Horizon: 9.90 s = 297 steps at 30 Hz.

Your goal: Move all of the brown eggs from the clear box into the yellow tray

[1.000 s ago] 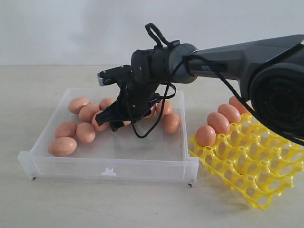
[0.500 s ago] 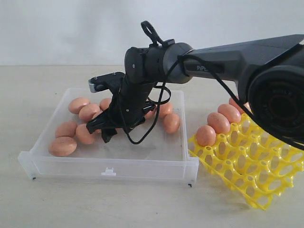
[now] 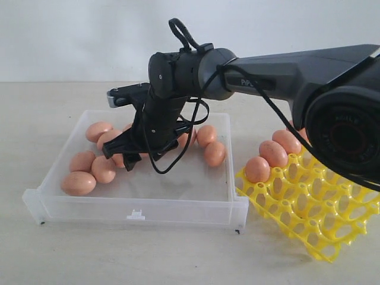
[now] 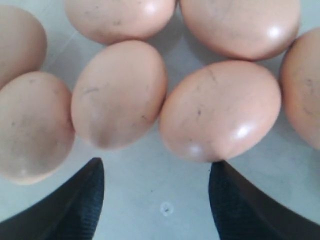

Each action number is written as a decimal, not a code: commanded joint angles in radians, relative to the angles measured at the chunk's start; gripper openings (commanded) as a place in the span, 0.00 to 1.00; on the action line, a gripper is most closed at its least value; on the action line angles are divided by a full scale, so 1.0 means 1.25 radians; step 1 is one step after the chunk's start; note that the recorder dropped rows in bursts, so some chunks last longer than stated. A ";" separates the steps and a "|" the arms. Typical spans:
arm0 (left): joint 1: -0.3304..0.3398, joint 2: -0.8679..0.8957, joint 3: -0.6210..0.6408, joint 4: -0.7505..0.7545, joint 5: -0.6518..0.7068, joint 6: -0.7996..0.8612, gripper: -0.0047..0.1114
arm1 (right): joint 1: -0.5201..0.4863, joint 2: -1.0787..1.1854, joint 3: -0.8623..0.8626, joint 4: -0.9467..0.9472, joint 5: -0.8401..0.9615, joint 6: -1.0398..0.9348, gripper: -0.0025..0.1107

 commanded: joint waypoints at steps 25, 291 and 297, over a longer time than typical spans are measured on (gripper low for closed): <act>0.001 0.002 0.002 0.002 -0.005 0.002 0.00 | -0.021 -0.022 -0.004 -0.063 -0.039 0.159 0.54; 0.001 0.002 0.002 0.002 -0.005 0.002 0.00 | -0.145 -0.577 1.287 -0.057 -1.219 -0.104 0.08; 0.001 0.002 0.002 0.002 -0.005 0.002 0.00 | -0.169 -0.579 1.287 -0.048 -1.230 -0.112 0.08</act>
